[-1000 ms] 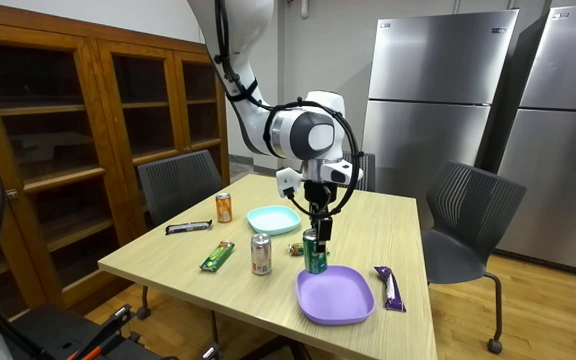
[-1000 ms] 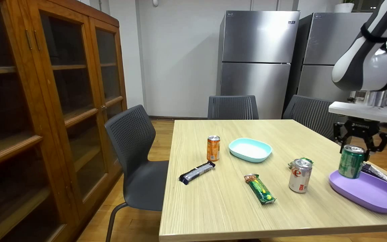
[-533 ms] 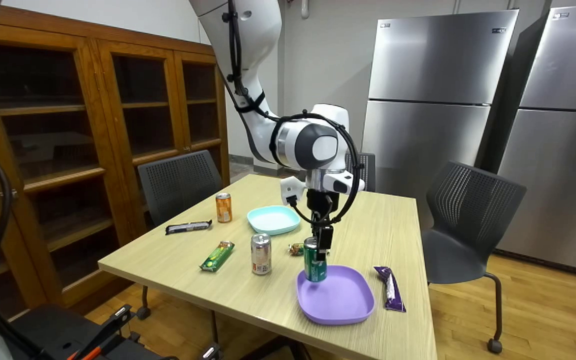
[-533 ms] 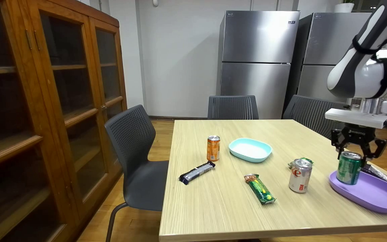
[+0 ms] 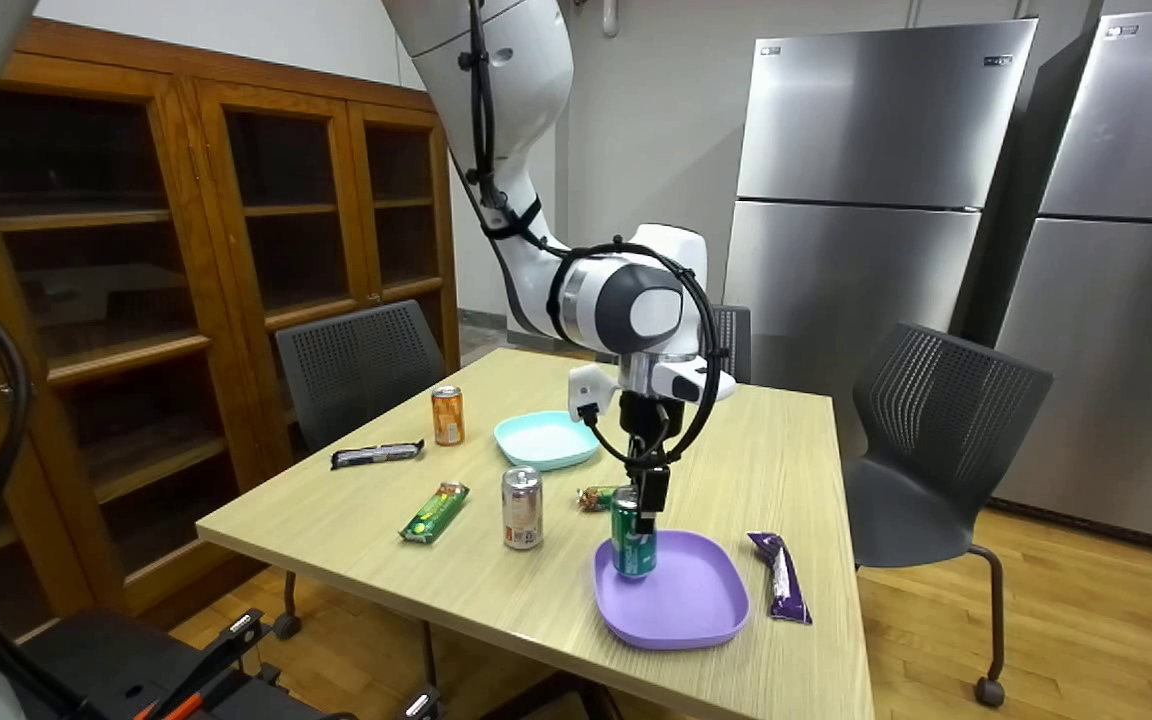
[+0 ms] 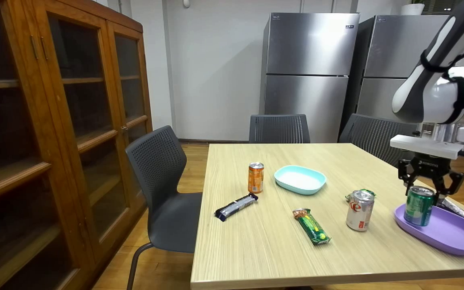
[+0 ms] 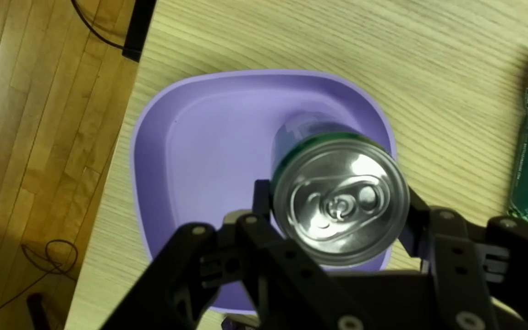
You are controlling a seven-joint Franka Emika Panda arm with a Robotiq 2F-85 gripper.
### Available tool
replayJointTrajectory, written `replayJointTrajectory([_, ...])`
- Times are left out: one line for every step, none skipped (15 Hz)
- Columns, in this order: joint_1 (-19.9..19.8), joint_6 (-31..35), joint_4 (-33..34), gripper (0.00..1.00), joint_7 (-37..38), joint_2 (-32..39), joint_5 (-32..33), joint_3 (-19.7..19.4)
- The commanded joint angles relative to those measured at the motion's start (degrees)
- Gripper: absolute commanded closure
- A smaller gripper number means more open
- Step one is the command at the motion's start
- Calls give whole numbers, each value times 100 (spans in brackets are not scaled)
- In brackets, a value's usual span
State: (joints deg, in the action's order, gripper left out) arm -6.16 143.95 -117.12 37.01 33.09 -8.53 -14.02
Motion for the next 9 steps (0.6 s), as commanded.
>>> replayJointTrajectory([-39, -430, 177, 61, -78, -4, -67, -2])
replayJointTrajectory([-18, -506, 172, 12, -73, -20, -35, -16])
replayJointTrajectory([-20, -562, 158, 10, -91, -55, -41, -4])
replayJointTrajectory([-20, -607, 146, 5, -104, -94, -43, 1])
replayJointTrajectory([6, -638, 127, 1, -80, -144, -14, -21])
replayJointTrajectory([27, -637, 112, 0, -50, -183, 8, -42])
replayJointTrajectory([30, -620, 64, 0, -56, -255, 1, -40])
replayJointTrajectory([44, -600, 25, 0, -49, -320, 7, -42])
replayJointTrajectory([107, -549, -52, 0, -10, -434, 69, -73])
